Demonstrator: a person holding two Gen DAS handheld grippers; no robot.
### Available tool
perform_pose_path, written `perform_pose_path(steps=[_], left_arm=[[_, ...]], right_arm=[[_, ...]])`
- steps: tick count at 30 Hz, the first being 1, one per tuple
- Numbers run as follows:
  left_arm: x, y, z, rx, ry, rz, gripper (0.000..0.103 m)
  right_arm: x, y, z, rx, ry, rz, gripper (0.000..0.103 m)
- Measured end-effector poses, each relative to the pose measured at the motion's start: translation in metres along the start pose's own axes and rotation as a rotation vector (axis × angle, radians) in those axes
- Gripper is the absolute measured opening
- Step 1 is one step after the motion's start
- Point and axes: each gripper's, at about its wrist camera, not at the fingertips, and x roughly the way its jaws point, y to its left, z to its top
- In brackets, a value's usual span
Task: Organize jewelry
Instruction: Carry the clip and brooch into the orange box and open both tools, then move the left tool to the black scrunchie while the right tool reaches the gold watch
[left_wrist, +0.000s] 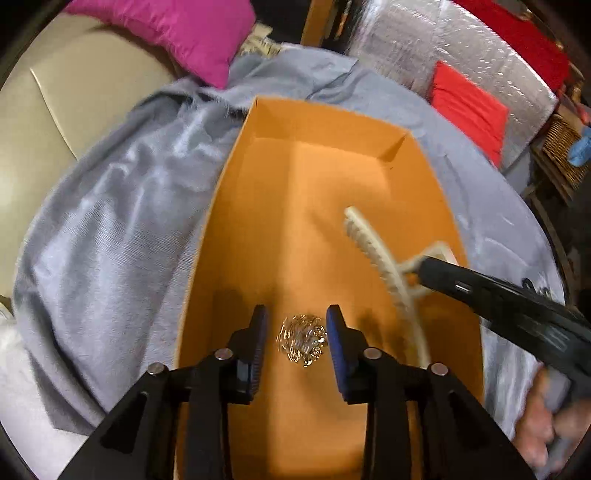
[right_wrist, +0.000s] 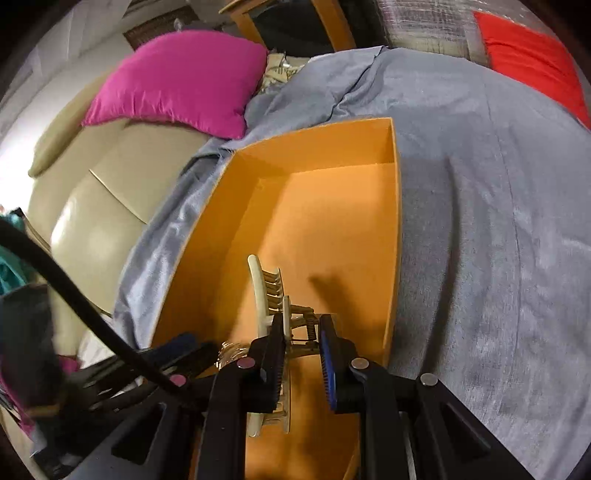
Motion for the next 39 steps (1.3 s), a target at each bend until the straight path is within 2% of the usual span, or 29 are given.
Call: perform_pose_path(steps=[4, 7, 10, 15, 17, 19, 21, 24, 27, 31, 34, 39], left_arm=[[-0.025, 0.002, -0.008, 0.028, -0.047, 0.033, 0.039], [-0.038, 0.002, -0.015, 0.041, -0.065, 0.061, 0.039], [-0.047, 0.000, -0.019, 0.055, -0.076, 0.084, 0.039], [-0.066, -0.022, -0.022, 0.088, -0.109, 0.085, 0.041], [-0.074, -0.040, -0.021, 0.116, -0.127, 0.071, 0.044], [-0.084, -0.066, -0.023, 0.159, -0.151, 0.044, 0.053], [-0.091, -0.091, -0.024, 0.201, -0.175, 0.011, 0.059], [-0.095, -0.134, -0.029, 0.271, -0.198, -0.024, 0.061], [-0.090, -0.160, -0.031, 0.282, -0.169, -0.070, 0.061], [-0.079, -0.209, -0.038, 0.325, -0.149, -0.132, 0.061], [-0.064, -0.248, -0.047, 0.363, -0.117, -0.187, 0.061], [-0.019, -0.312, -0.067, 0.447, -0.050, -0.253, 0.061]], right_arm=[[0.020, 0.005, 0.007, -0.035, 0.046, -0.061, 0.019], [0.023, 0.007, 0.010, -0.063, 0.040, -0.107, 0.019], [0.021, 0.002, 0.013, -0.055, 0.052, -0.076, 0.020], [-0.017, -0.020, 0.016, 0.019, -0.017, 0.021, 0.020], [-0.042, -0.031, 0.014, 0.022, -0.072, 0.041, 0.020], [-0.067, -0.044, 0.009, 0.020, -0.112, 0.028, 0.020], [-0.089, -0.065, 0.001, 0.039, -0.139, 0.019, 0.020], [-0.126, -0.106, -0.016, 0.064, -0.173, -0.008, 0.020], [-0.157, -0.148, -0.034, 0.093, -0.194, -0.046, 0.020], [-0.206, -0.226, -0.067, 0.183, -0.234, -0.099, 0.021], [-0.234, -0.284, -0.093, 0.255, -0.249, -0.134, 0.028], [-0.261, -0.364, -0.128, 0.391, -0.294, -0.118, 0.030]])
